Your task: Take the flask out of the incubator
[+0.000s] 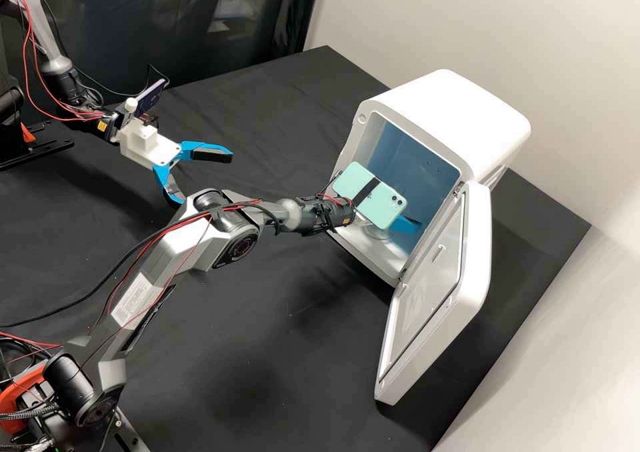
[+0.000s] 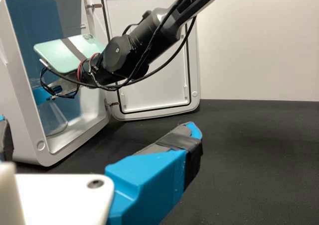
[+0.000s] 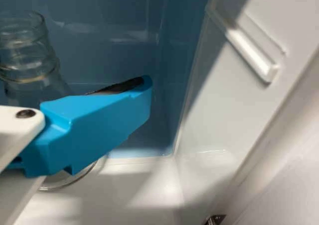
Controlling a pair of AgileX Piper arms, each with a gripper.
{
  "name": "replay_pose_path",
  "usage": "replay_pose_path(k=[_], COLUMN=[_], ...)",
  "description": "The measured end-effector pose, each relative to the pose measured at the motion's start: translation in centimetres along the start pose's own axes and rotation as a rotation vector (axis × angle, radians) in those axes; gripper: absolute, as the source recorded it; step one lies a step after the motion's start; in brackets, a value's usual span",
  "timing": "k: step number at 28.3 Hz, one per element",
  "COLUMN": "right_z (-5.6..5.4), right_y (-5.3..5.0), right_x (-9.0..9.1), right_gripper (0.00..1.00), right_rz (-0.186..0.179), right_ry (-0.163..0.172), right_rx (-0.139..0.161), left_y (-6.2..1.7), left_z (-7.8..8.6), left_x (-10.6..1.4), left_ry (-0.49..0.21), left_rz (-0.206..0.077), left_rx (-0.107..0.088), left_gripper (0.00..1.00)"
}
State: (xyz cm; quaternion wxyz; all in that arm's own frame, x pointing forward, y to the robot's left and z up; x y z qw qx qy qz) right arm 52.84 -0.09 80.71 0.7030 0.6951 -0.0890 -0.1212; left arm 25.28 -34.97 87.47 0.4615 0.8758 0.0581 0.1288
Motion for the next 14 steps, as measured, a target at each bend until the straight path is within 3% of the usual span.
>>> replay_pose_path(k=[6, 14], right_z=[0.82, 1.08], right_y=[-0.61, -0.55], right_x=[0.47, 0.71], right_gripper=[0.00, 0.00], right_rz=[-0.010, -0.007], right_ry=[-0.016, -0.020], right_rx=[-0.029, -0.027], left_y=[0.00, 0.00], left_z=[0.00, 0.00], left_x=[0.00, 0.00], left_ry=[0.000, 0.000], left_rz=[0.000, 0.000], left_rx=[0.000, 0.000], left_gripper=[1.00, 1.00])
